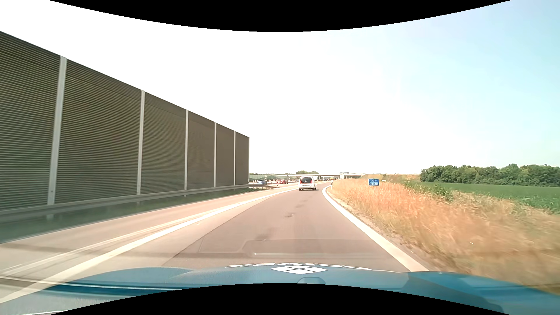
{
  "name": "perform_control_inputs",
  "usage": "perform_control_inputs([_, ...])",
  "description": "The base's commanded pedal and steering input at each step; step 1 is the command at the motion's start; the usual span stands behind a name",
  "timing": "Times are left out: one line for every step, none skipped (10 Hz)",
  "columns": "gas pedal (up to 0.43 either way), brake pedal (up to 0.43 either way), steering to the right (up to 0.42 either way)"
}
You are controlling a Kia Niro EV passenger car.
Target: Follow the waypoints while adhering to traffic rules and regulations
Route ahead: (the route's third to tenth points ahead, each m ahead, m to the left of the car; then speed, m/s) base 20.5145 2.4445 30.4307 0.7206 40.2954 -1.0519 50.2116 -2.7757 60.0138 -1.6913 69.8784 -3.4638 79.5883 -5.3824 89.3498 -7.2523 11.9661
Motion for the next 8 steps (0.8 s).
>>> perform_control_inputs([0.13,0.0,0.027])
perform_control_inputs([0.13,0.0,0.026])
perform_control_inputs([0.13,0.0,0.026])
perform_control_inputs([0.13,0.0,0.026])
perform_control_inputs([0.13,0.0,0.025])
perform_control_inputs([0.13,0.0,0.025])
perform_control_inputs([0.13,0.0,0.024])
perform_control_inputs([0.13,0.0,0.024])
